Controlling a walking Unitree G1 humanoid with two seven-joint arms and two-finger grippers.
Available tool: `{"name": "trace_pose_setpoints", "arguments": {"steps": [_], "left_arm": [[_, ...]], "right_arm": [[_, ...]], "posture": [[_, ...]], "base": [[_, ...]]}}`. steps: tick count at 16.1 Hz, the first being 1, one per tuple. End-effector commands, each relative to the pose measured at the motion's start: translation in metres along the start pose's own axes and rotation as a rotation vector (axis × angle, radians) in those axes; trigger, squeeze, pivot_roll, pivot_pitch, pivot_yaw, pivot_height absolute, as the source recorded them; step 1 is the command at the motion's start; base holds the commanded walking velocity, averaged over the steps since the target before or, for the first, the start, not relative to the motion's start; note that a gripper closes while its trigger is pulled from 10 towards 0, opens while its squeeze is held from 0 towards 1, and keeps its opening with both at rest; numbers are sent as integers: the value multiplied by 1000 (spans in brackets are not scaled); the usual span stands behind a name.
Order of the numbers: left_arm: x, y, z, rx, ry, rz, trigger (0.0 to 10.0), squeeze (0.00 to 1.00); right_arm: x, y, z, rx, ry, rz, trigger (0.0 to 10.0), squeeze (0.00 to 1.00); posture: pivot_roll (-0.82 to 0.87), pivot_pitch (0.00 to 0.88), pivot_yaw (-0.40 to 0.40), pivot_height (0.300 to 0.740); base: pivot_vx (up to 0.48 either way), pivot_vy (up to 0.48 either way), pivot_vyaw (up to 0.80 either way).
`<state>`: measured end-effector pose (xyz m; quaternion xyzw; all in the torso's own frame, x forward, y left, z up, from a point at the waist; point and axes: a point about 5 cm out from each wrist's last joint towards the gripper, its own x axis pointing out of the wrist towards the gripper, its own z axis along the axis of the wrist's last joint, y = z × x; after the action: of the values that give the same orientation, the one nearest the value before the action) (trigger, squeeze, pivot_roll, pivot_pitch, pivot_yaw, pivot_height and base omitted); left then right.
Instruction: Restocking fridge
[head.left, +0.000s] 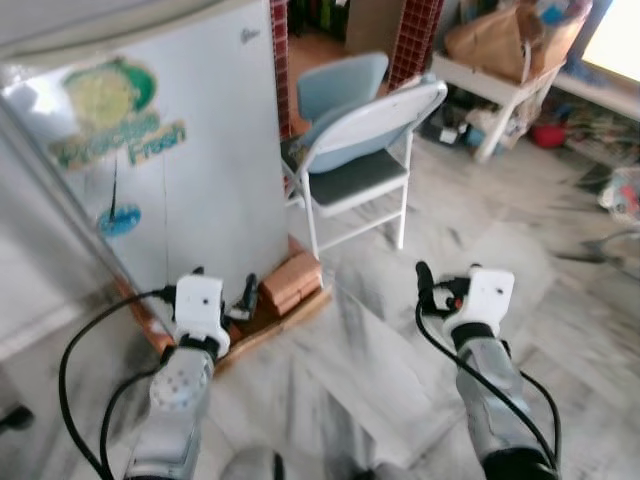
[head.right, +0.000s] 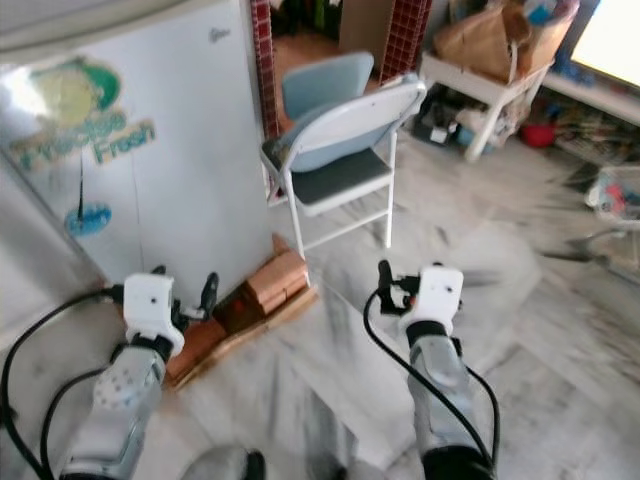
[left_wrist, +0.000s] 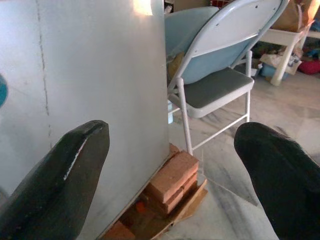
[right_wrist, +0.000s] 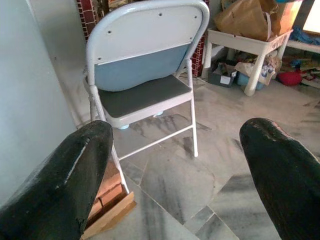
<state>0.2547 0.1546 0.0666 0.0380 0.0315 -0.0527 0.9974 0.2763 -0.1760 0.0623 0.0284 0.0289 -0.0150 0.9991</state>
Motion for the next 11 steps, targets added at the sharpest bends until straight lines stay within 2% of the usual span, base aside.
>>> {"name": "trace_pose_setpoints", "arguments": {"steps": [1, 5, 11], "left_arm": [[-2, 1, -2, 7, 3, -2, 10000, 0], [-9, -2, -9, 8, 21, -5, 10000, 0], [-10, -3, -9, 6, 25, 8, 10000, 0]], "right_arm": [[1, 0, 2, -5, -13, -6, 10000, 0], [-4, -3, -2, -6, 1, -18, 10000, 0], [-2, -3, -1, -11, 4, -16, 10000, 0]], "posture": [[143, 79, -25, 740], [141, 79, -25, 740], [145, 76, -38, 740]], "base": [[0, 0, 0], [0, 0, 0], [0, 0, 0]]}}
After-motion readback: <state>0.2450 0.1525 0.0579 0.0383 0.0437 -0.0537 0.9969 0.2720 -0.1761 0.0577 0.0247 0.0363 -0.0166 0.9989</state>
